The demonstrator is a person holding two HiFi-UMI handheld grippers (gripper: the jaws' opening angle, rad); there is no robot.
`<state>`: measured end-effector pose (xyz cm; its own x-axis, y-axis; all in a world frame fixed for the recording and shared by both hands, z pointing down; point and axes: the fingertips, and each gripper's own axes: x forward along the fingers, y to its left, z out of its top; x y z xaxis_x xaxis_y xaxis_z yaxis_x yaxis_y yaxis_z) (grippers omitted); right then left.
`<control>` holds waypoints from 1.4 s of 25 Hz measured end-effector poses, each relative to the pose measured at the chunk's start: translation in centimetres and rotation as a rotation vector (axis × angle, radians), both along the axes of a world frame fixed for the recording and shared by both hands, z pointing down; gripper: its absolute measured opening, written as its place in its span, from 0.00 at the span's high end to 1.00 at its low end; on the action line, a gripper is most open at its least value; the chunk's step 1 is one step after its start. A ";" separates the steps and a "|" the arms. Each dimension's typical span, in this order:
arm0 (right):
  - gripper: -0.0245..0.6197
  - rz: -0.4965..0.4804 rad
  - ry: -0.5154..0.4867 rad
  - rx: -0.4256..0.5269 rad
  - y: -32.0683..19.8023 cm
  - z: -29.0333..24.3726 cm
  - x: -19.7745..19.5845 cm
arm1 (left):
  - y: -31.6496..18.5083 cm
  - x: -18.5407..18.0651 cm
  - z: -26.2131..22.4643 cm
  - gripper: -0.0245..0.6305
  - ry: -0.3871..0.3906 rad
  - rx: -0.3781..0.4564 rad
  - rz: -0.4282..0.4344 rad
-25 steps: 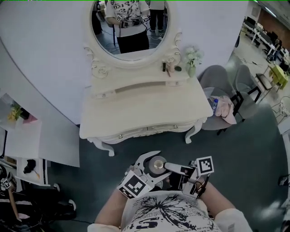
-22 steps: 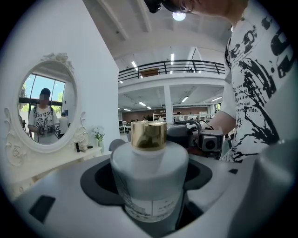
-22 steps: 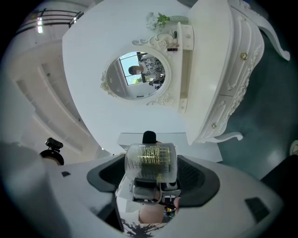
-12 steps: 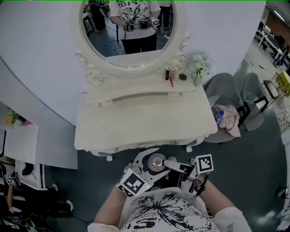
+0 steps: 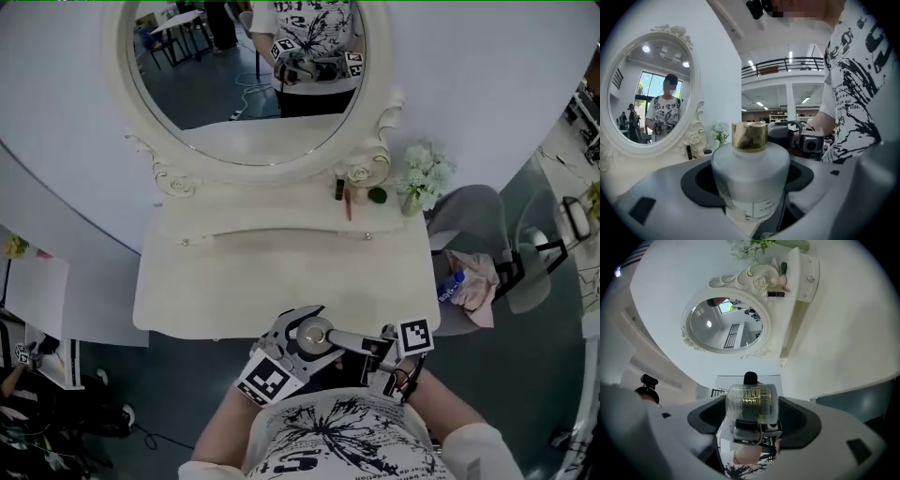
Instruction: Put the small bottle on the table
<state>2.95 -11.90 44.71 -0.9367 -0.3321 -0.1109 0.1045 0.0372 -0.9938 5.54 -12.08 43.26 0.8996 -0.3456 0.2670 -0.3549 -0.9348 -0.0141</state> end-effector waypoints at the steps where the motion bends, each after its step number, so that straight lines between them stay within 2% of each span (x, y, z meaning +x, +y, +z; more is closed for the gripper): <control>1: 0.41 -0.008 -0.002 -0.004 -0.9 0.3 0.5 | -0.9 0.5 0.3 0.42 -0.001 -0.002 -0.009; 8: 0.41 -0.052 -0.028 -0.016 -4.5 2.2 2.5 | -4.6 2.7 2.6 0.42 -0.019 -0.014 -0.049; 24: 0.41 -0.062 0.018 -0.062 -8.7 11.3 2.7 | -8.9 2.9 12.1 0.42 -0.067 -0.103 -0.001; 29: 0.41 -0.047 0.022 -0.077 -9.5 13.5 2.8 | -9.6 3.0 14.6 0.42 -0.072 -0.127 -0.027; 32: 0.41 -0.015 0.060 -0.094 -9.6 14.6 3.3 | -9.8 3.3 15.8 0.42 -0.075 -0.148 -0.050; 35: 0.42 -0.006 0.166 -0.042 -10.2 15.6 3.9 | -10.0 3.4 17.1 0.42 -0.107 -0.144 -0.061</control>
